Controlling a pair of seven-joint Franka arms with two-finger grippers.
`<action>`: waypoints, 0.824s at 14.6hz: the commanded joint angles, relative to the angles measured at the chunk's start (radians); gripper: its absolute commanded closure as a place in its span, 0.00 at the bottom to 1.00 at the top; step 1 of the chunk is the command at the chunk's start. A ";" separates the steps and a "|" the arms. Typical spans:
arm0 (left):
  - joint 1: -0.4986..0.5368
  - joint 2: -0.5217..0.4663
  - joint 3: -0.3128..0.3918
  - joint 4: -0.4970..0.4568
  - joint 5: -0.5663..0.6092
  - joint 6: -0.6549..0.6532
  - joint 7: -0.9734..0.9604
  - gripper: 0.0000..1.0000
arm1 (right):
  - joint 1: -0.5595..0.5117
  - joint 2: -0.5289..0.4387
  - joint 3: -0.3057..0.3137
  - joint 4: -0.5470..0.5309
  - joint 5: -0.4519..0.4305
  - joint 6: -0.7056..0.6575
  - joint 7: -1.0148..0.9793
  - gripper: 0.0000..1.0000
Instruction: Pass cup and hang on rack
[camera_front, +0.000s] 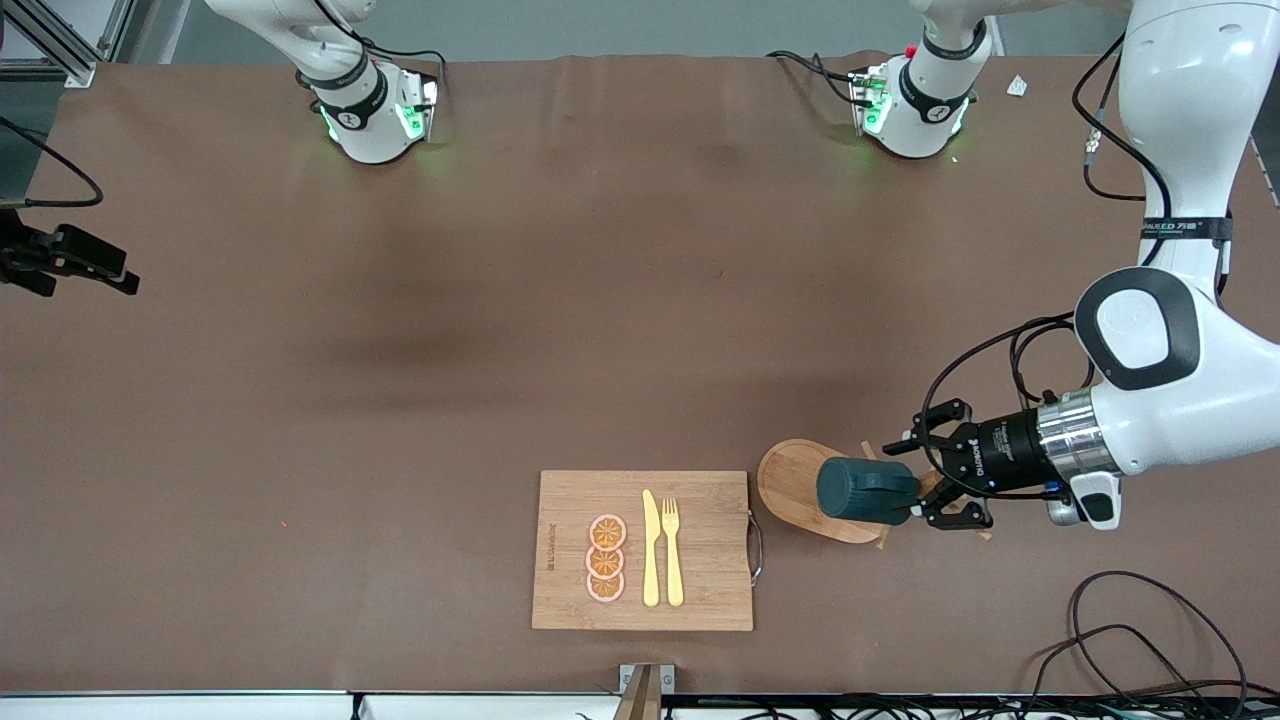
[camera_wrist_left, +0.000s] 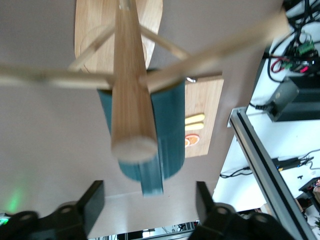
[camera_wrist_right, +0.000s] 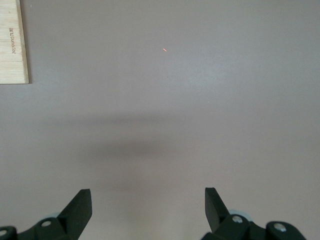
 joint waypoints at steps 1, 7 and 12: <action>-0.003 -0.073 -0.012 -0.008 0.101 -0.058 0.024 0.00 | 0.000 -0.024 0.002 -0.012 -0.009 -0.005 0.007 0.00; 0.009 -0.220 -0.109 -0.008 0.437 -0.199 0.254 0.00 | 0.000 -0.023 0.002 -0.009 -0.011 -0.007 0.007 0.00; 0.012 -0.372 -0.098 -0.008 0.677 -0.393 0.688 0.00 | -0.002 -0.023 0.002 -0.004 -0.011 -0.007 0.005 0.00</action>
